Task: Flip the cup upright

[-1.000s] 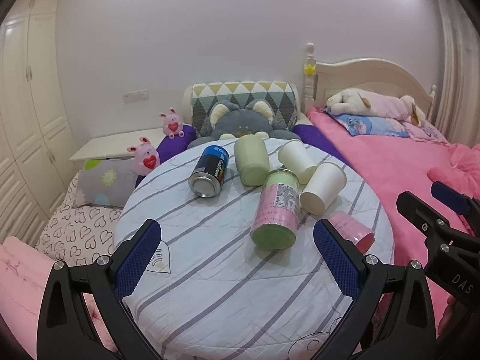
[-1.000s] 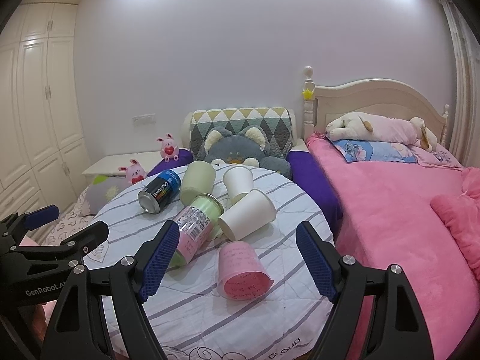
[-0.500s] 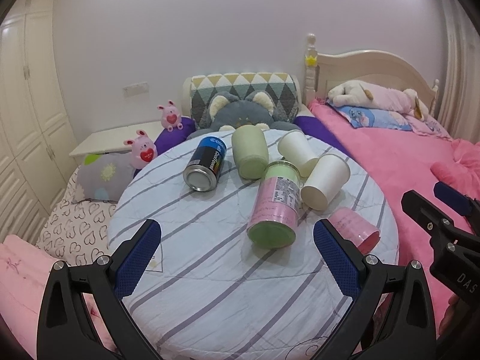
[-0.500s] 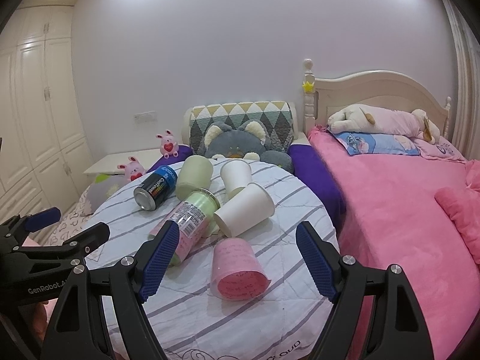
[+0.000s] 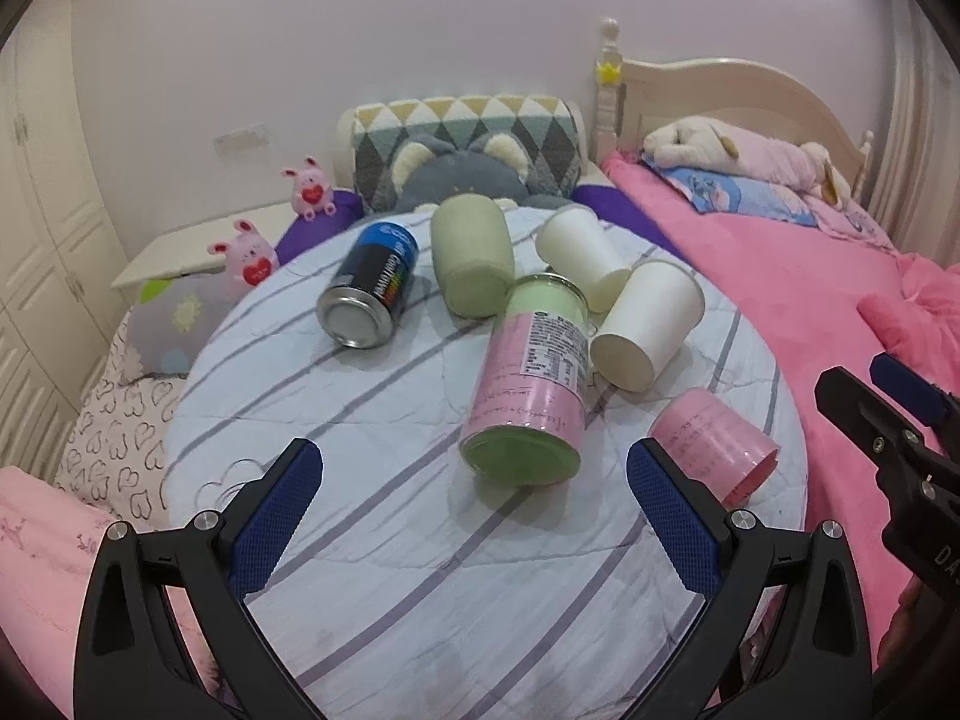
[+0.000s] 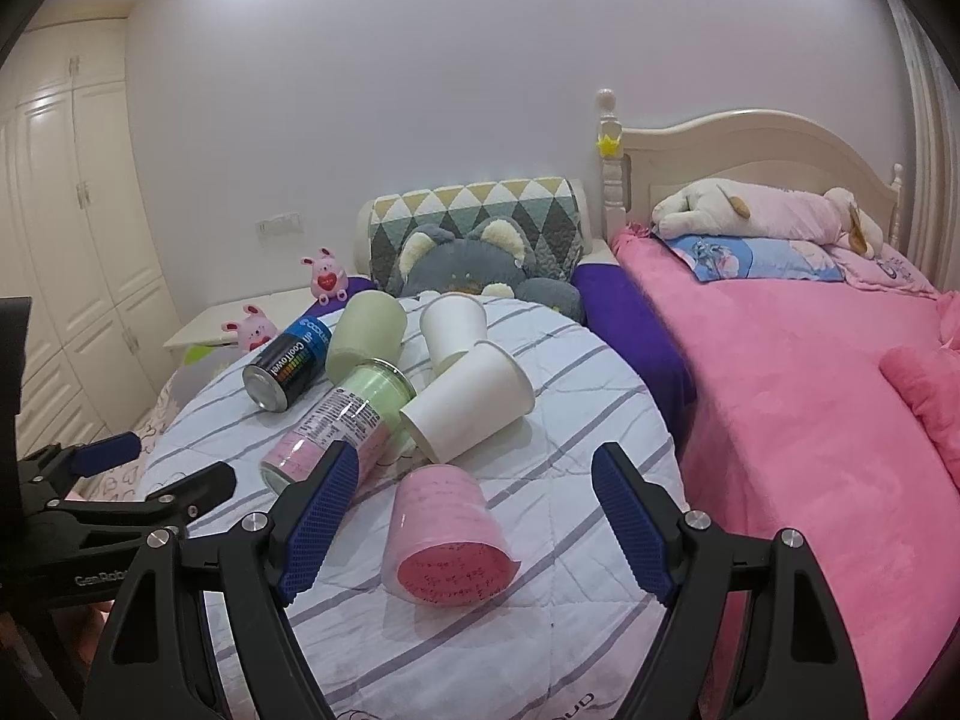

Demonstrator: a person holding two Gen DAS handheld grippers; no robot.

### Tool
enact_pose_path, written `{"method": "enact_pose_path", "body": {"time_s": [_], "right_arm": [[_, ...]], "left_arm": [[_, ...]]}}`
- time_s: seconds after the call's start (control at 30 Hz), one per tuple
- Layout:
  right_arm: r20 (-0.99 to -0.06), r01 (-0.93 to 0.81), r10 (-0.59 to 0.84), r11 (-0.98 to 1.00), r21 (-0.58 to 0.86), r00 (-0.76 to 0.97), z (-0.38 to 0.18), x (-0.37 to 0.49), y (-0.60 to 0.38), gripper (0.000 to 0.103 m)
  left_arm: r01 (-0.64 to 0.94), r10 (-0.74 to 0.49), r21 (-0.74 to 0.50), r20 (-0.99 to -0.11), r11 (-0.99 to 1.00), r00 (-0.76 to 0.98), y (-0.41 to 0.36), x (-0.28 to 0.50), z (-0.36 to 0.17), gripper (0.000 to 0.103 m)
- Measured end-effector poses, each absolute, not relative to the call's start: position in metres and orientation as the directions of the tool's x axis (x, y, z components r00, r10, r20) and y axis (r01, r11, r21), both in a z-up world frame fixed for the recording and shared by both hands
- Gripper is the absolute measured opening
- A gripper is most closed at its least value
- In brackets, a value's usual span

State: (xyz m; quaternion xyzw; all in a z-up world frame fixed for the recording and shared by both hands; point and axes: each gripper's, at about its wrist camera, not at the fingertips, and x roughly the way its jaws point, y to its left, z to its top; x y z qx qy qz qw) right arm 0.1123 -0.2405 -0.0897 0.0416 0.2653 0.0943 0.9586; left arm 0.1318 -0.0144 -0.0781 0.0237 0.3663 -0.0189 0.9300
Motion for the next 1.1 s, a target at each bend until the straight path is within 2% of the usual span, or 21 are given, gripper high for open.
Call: {"method": "enact_pose_path", "body": {"time_s": [0.7, 0.77, 0.8, 0.93, 1.1], "right_arm": [[-0.549, -0.170, 0.234, 0.971, 0.166, 0.803, -0.112, 0.171, -0.245, 0.082], [-0.552, -0.168, 0.236, 0.971, 0.170, 0.800, -0.113, 0.175, -0.245, 0.082], [-0.552, -0.169, 0.237, 0.971, 0.171, 0.799, -0.114, 0.176, -0.245, 0.082], [-0.558, -0.171, 0.238, 0.970, 0.171, 0.795, -0.115, 0.177, -0.242, 0.082], [-0.561, -0.181, 0.243, 0.969, 0.165, 0.791, -0.114, 0.175, -0.234, 0.082]], "left_arm": [[0.127, -0.013, 0.075, -0.813, 0.989, 0.582, -0.047, 0.227, -0.135, 0.102], [0.125, -0.006, 0.081, -0.819, 0.989, 0.574, -0.047, 0.228, -0.139, 0.087], [0.135, -0.025, 0.063, -0.825, 0.989, 0.564, -0.046, 0.228, -0.140, 0.074], [0.121, -0.056, 0.015, -0.827, 0.992, 0.560, -0.037, 0.227, -0.140, 0.074], [0.115, -0.035, 0.035, -0.828, 0.993, 0.560, -0.025, 0.212, -0.138, 0.074]]}}
